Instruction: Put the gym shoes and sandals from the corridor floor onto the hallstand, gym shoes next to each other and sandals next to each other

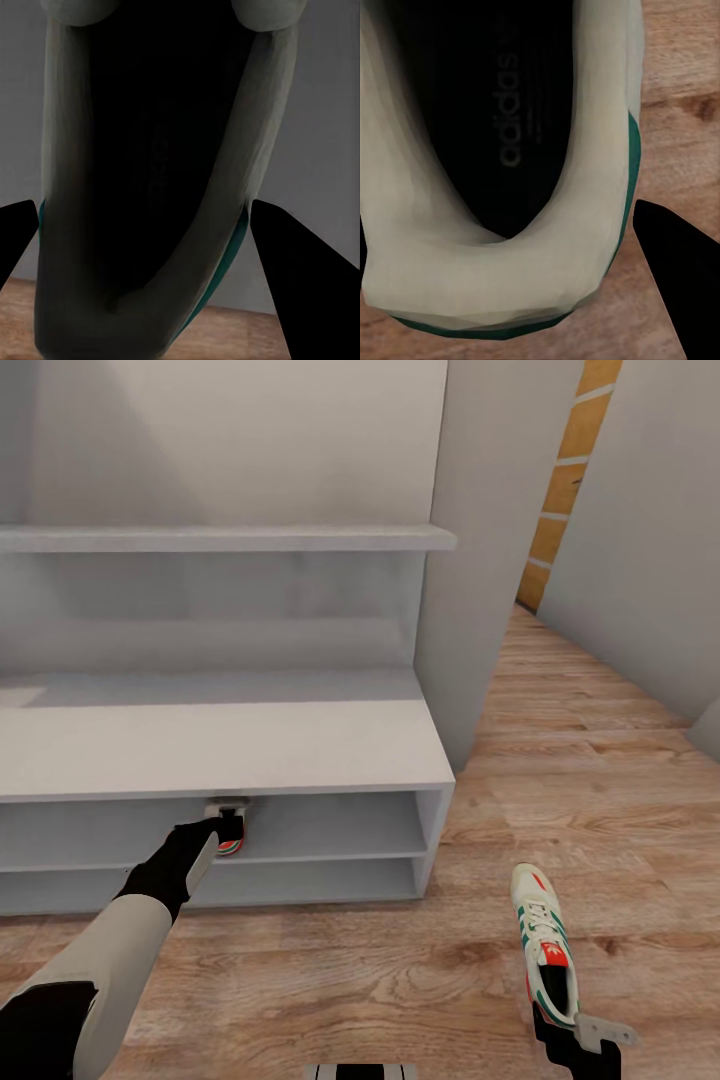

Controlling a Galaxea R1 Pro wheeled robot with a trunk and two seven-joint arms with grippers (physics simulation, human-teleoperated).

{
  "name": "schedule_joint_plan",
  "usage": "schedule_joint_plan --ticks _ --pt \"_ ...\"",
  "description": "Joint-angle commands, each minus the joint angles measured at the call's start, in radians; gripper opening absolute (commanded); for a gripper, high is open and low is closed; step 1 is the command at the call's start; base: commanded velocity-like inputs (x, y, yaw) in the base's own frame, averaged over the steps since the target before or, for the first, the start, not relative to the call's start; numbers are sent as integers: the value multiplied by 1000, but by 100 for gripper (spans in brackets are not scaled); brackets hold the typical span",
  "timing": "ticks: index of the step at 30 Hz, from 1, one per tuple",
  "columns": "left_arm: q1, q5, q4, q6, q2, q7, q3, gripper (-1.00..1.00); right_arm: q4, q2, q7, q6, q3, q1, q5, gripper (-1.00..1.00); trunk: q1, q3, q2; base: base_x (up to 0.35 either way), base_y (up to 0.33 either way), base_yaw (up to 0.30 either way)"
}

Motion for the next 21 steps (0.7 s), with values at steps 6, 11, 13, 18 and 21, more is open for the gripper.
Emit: schedule_joint_plan --ticks 6,11,13,18,21 --pt "0 7 -1 5 0 5 0 -100 1 0 3 -4 -8 -1 8 -100 0 -1 0 6 0 0" --pt "0 7 0 5 0 5 0 -100 1 0 3 -4 -8 -1 8 -100 0 -1 0 35 0 0" --pt "0 7 0 5 0 5 0 -100 1 0 3 -4 -8 -1 8 -100 0 -1 0 96 0 0" --pt "0 7 0 4 0 5 1 -100 1 0 3 -4 -8 -1 8 -100 0 -1 0 18 0 0" --pt "0 7 0 4 0 5 1 -100 1 0 3 -4 -8 -1 8 -100 0 -1 0 3 0 0"
